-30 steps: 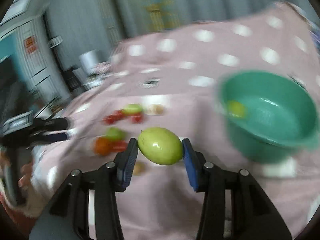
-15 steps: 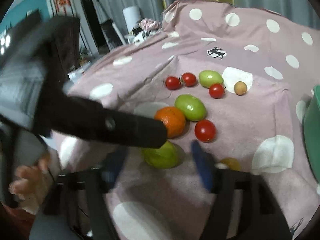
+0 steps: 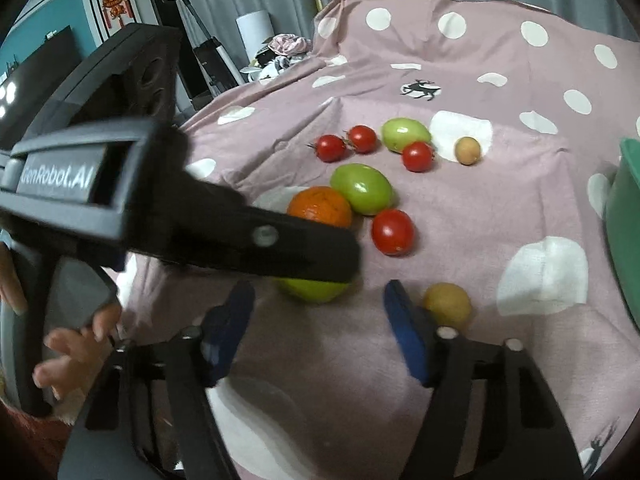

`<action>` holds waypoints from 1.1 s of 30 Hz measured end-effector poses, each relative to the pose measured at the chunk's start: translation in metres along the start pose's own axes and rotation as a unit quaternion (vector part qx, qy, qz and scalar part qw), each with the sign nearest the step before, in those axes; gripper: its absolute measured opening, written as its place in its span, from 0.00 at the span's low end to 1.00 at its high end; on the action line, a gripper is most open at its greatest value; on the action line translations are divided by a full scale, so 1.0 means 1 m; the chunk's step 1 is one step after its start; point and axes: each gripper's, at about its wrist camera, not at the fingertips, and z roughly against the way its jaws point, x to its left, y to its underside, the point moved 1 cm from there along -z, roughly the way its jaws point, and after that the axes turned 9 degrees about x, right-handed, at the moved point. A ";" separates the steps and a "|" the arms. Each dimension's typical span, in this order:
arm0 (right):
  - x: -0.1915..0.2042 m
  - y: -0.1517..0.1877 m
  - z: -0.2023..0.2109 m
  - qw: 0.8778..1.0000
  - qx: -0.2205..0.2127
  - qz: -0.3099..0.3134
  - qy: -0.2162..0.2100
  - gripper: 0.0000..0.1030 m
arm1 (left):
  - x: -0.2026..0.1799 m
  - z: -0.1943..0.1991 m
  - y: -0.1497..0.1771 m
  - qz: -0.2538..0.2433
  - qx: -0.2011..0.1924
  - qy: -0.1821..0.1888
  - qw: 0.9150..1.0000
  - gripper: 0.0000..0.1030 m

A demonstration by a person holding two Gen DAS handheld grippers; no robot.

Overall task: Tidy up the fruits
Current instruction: 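Return the left gripper to the fruits and close on a green plum, then lift the green plum into the teal bowl and open the left gripper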

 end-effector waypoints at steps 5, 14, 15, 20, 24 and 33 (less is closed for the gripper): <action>0.002 -0.003 -0.016 1.000 0.009 -0.002 0.009 0.49 | 0.013 0.004 -0.004 0.027 -0.003 0.026 0.999 0.71; 0.003 -0.006 -0.018 1.000 -0.004 -0.012 0.008 0.43 | 0.021 0.005 -0.001 0.038 -0.001 0.012 0.999 0.41; 0.003 -0.005 -0.017 1.000 -0.004 -0.011 0.008 0.43 | 0.020 0.005 -0.001 0.036 -0.003 0.010 0.999 0.41; 0.005 -0.003 -0.005 0.999 -0.019 -0.004 0.025 0.42 | 0.004 0.009 0.000 0.016 -0.011 0.002 1.000 0.40; -0.002 -0.001 0.023 0.998 -0.047 -0.001 0.036 0.42 | -0.020 0.013 -0.003 -0.002 -0.011 0.031 0.999 0.40; -0.057 0.006 0.121 0.983 -0.134 -0.043 0.118 0.42 | -0.140 -0.008 -0.031 -0.116 0.009 0.075 0.990 0.40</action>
